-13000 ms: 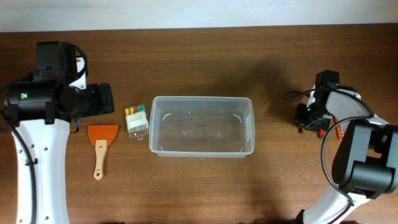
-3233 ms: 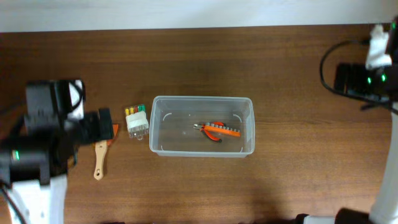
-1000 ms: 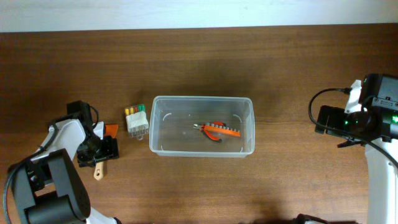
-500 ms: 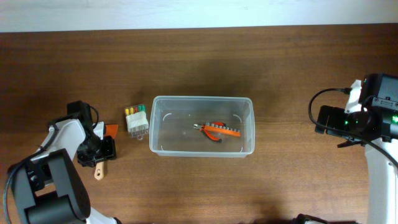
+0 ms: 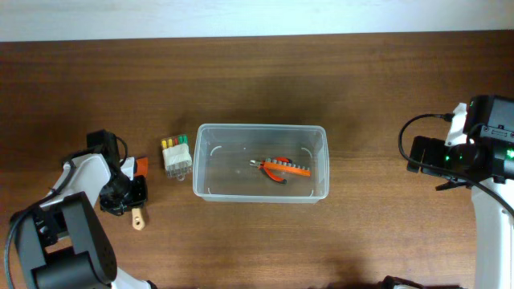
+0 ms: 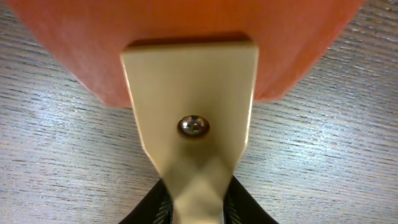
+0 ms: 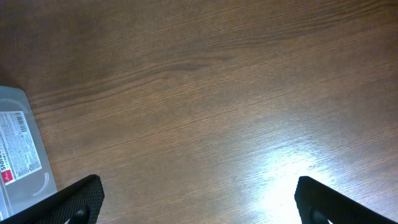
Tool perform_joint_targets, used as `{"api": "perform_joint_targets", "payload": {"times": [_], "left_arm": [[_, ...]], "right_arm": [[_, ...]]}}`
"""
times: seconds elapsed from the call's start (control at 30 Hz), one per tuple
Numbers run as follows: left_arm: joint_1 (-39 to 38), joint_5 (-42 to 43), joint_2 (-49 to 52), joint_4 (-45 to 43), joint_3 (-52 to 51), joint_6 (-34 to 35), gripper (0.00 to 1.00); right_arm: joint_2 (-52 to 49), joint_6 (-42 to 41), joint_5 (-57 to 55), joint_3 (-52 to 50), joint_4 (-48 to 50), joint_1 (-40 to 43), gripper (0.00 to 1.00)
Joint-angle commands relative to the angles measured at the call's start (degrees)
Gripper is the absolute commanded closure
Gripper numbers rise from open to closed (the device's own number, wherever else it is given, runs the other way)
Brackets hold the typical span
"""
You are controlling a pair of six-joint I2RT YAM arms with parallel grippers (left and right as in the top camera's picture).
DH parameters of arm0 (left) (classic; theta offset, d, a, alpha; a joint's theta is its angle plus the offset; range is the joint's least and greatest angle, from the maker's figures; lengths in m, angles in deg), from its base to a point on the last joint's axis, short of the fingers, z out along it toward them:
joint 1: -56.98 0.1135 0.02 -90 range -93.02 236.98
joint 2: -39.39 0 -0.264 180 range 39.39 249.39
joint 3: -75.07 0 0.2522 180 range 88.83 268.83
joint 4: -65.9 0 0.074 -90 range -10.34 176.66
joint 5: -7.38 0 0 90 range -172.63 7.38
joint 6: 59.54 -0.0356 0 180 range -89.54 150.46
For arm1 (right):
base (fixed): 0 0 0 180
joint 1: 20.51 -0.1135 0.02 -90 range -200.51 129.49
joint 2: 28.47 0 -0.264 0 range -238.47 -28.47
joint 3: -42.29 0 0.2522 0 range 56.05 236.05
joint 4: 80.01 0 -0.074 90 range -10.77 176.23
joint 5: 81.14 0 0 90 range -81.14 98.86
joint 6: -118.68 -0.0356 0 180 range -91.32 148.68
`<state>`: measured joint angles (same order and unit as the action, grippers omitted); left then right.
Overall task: Pack container
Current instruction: 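Reach the left gripper to the orange scraper's wooden handle and grasp, then lift the scraper with the left gripper and carry it over the container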
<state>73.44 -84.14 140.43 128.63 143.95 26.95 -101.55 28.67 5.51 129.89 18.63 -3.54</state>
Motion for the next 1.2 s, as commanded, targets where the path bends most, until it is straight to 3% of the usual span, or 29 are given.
{"api": "perform_joint_targets", "payload": {"times": [0.0, 0.33, 0.4, 0.57, 0.9, 1.17], "left_arm": [[0.3, -3.7, 3.1, -0.6, -2.8, 0.0, 0.76], [0.3, -3.6, 3.1, -0.6, -2.8, 0.0, 0.9], [0.2, -3.6, 3.1, -1.0, -2.7, 0.2, 0.98], [0.2, -3.6, 3.1, -0.4, -0.8, 0.9, 0.98], [-0.1, -2.0, 2.2, 14.3, 20.9, 0.9, 0.98], [-6.3, 1.0, -3.8, 16.4, 37.4, -5.2, 0.98]], "right_arm": [[0.2, -0.3, -0.3, -0.2, 0.2, 0.3, 0.01], [0.2, -0.3, -0.3, -0.2, 0.1, 0.3, 0.01], [0.2, -0.3, -0.3, -0.2, 0.1, 0.3, 0.01], [0.2, -0.3, -0.3, -0.2, 0.1, 0.3, 0.01], [0.2, -0.3, -0.3, -0.1, 0.2, 0.3, 0.01], [0.5, -0.3, -0.3, 0.0, 0.1, 0.3, 0.01]]}}
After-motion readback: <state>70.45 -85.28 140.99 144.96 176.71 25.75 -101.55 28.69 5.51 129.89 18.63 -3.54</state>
